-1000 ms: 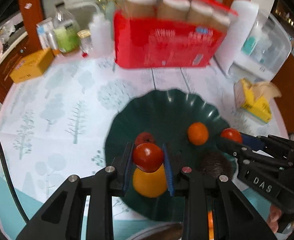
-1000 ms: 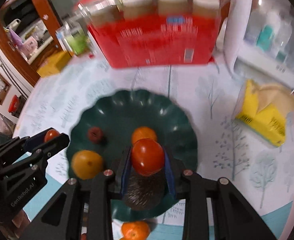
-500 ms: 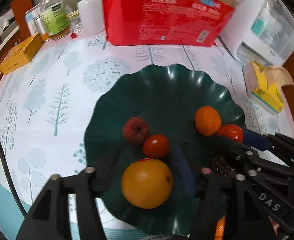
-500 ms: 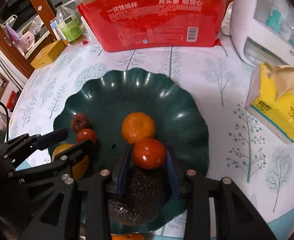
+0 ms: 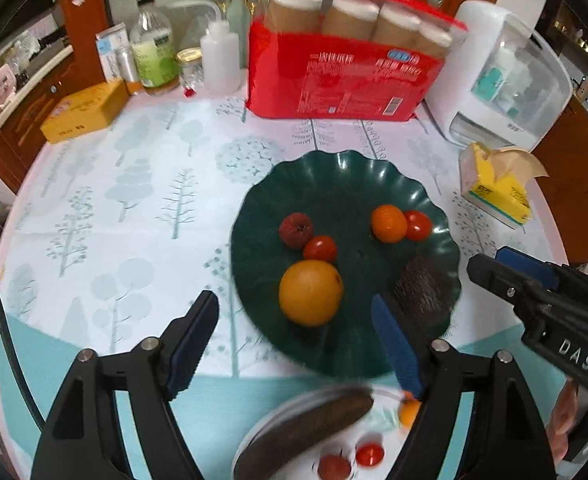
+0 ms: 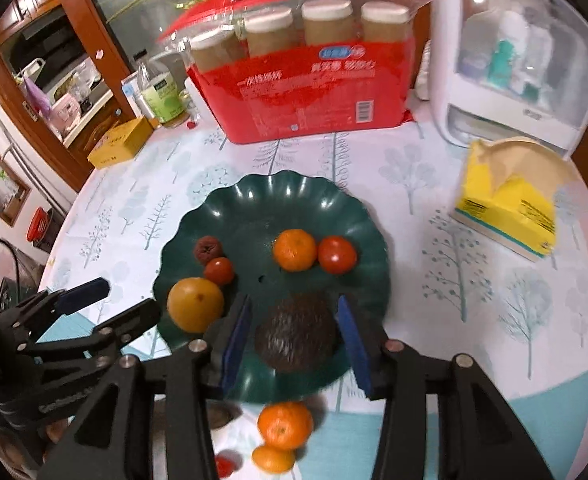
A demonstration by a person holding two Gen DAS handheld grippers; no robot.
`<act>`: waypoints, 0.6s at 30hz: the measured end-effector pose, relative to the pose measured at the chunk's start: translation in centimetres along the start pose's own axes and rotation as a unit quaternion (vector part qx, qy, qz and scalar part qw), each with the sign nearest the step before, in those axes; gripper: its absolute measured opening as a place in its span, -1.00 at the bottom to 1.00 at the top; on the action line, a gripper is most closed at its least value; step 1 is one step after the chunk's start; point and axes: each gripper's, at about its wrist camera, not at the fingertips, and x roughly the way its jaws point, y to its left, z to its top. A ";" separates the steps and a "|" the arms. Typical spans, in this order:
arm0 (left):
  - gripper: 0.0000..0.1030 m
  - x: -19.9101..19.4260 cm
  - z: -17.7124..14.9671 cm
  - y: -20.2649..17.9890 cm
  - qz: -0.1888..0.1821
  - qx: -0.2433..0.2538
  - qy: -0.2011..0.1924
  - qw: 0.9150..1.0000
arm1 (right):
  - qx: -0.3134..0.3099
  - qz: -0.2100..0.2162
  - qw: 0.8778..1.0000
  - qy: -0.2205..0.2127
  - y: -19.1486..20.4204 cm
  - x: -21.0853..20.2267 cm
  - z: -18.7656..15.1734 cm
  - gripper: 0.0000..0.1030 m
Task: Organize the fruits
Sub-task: 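Move both grippers back toward the white plate of fruit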
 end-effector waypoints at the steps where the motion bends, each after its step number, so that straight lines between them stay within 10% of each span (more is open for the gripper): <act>1: 0.56 -1.0 -0.4 0.1 0.005 0.000 -0.005 1.000 | 0.001 0.003 1.000 -0.002 0.0 -0.6 -0.3 -0.12; 18: 0.57 -12.6 -8.5 2.1 -0.006 0.006 -0.061 0.998 | -0.023 0.025 0.998 -0.060 2.5 -11.7 -7.2 -0.11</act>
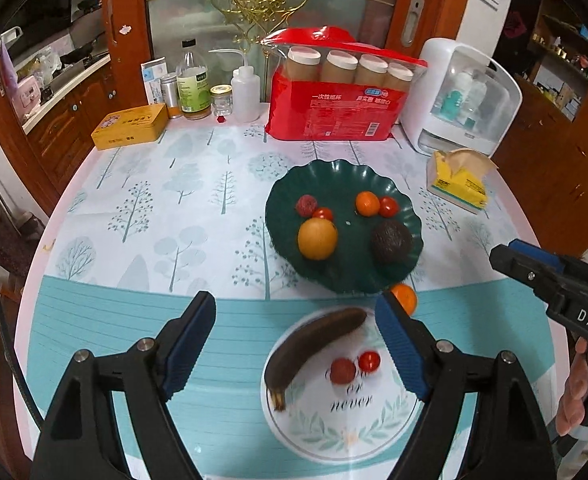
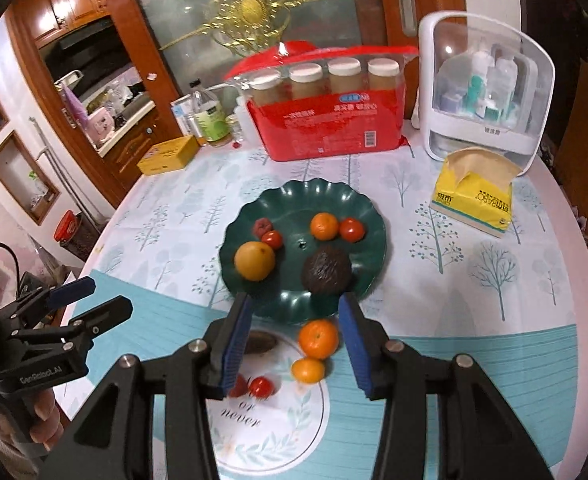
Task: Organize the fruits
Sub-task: 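Move both grippers back toward the white plate of fruit, then grasp the red lychee with the right gripper while the left grasps the brown banana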
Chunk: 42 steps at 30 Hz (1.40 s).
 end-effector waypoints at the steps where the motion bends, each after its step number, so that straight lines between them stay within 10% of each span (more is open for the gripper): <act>1: 0.57 -0.4 -0.3 0.1 -0.002 0.001 -0.002 1.000 | -0.003 0.000 1.000 -0.003 0.2 -0.4 -0.3 -0.11; 21: 0.77 -3.0 -7.2 -0.4 0.028 0.074 -0.077 0.994 | -0.071 0.027 0.996 -0.043 4.5 -2.1 -7.7 0.06; 42: 0.77 8.2 -10.5 3.2 0.022 0.072 0.010 0.997 | -0.086 0.057 0.993 0.053 6.6 12.0 -15.1 0.01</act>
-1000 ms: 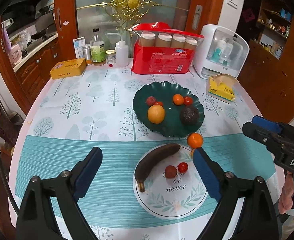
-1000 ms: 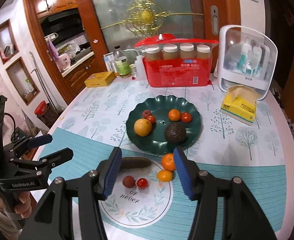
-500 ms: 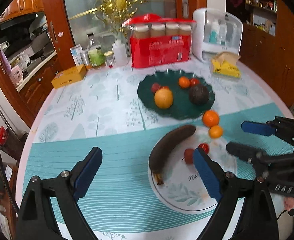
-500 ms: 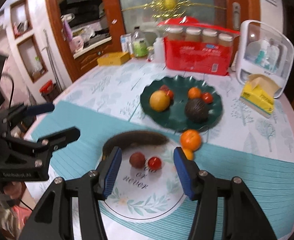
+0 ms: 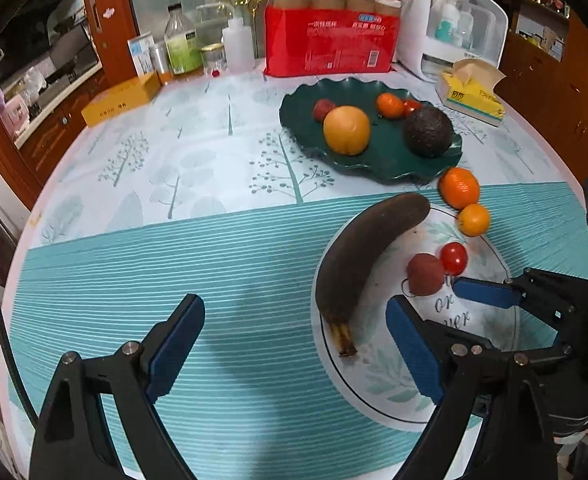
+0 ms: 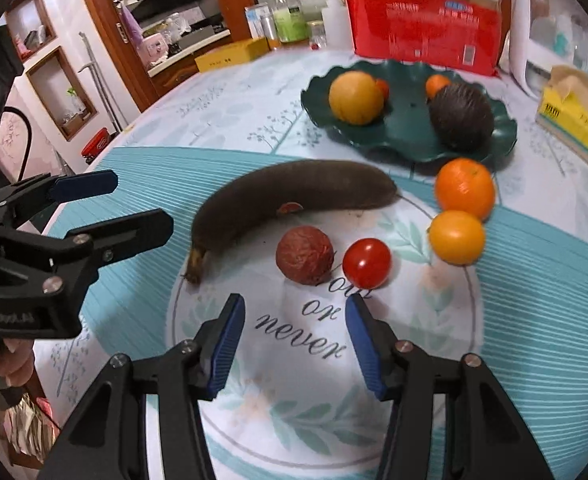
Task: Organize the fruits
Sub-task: 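Grasp the red lychee with the right gripper while the left grasps the brown banana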
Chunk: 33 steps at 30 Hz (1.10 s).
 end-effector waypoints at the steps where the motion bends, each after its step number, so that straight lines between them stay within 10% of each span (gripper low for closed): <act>1: 0.77 0.4 0.1 0.1 -0.001 -0.002 0.003 1.000 | 0.000 -0.003 1.000 -0.008 0.0 0.2 0.1 0.01; 8: 0.77 2.5 0.8 0.6 -0.015 -0.017 0.017 1.000 | -0.004 -0.026 0.999 -0.021 0.4 1.4 1.5 -0.01; 13: 0.77 3.6 1.2 0.6 -0.025 -0.027 0.026 0.999 | -0.015 -0.054 0.998 -0.033 0.5 1.8 2.0 -0.39; 27: 0.77 6.8 3.1 -3.0 -0.021 0.002 0.028 0.999 | 0.025 -0.043 0.998 -0.043 -2.5 -0.6 -0.6 -0.40; 33: 0.47 8.3 3.8 -4.7 -0.024 0.040 0.034 0.998 | 0.034 -0.030 0.998 -0.051 -3.1 -1.0 -1.1 -0.40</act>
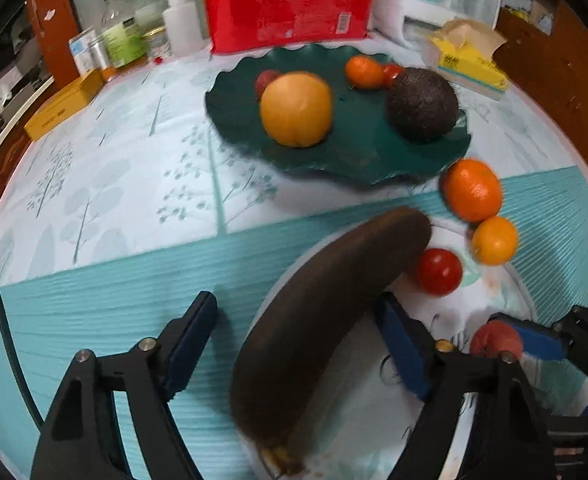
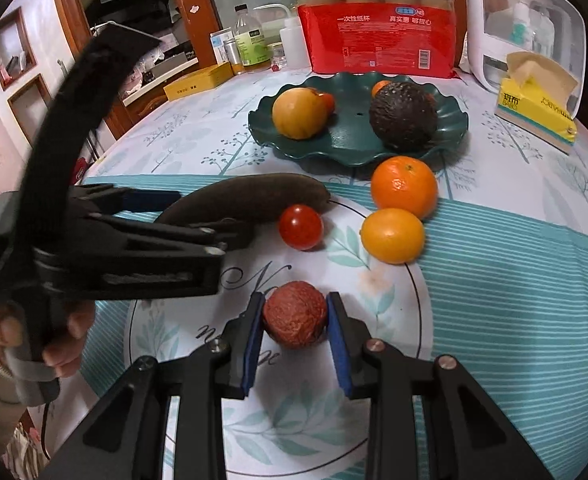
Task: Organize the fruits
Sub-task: 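Grasp the red lychee with the right gripper while the left grasps the brown banana, then carry the lychee with the right gripper while the left carries the banana onto the green plate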
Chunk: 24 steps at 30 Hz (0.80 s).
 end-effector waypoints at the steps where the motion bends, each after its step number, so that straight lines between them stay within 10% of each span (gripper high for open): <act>1: 0.36 0.0 0.2 0.0 -0.008 0.002 -0.001 1.000 | 0.000 0.002 1.000 -0.001 -0.1 0.0 0.0 -0.40; 7: -0.19 -0.6 0.0 -1.2 0.004 0.020 -0.017 1.000 | 0.003 0.012 1.000 -0.002 -0.4 0.0 -0.1 -0.40; 24: -0.38 -6.0 -6.0 -0.5 0.008 -0.089 -0.027 0.996 | 0.006 0.004 1.000 -0.023 -0.1 -4.6 -1.3 -0.41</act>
